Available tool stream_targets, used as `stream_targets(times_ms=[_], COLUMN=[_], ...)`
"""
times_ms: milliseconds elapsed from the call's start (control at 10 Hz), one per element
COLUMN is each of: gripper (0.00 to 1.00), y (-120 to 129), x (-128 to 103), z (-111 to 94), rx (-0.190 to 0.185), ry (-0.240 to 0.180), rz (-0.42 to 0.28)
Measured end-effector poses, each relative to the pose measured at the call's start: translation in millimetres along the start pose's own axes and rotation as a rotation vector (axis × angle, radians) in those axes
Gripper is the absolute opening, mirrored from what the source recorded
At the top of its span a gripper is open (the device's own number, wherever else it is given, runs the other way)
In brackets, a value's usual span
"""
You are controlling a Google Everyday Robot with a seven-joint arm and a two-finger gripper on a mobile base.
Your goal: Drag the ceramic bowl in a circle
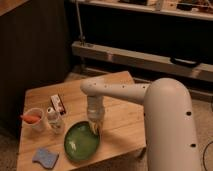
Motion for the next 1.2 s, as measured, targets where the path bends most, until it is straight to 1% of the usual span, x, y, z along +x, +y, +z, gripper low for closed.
stream_targets(times_ms=[200, 400, 600, 700, 900, 1000, 1200], gripper=[0.00, 0.00, 0.00, 0.00, 0.00, 0.00, 0.00], y=[32, 46, 55, 64, 84, 95, 117], x=[29, 47, 62, 64, 61, 56, 38], z=[-20, -32, -43, -50, -64, -72, -82], rx=[-0.021, -0.036, -0.055, -0.066, -0.084, -0.088, -0.094], ry=[0.017, 0.031, 0.042, 0.049, 0.066, 0.076, 0.094], rz=[0.020, 0.036, 0.052, 0.072, 0.114, 0.136, 0.182])
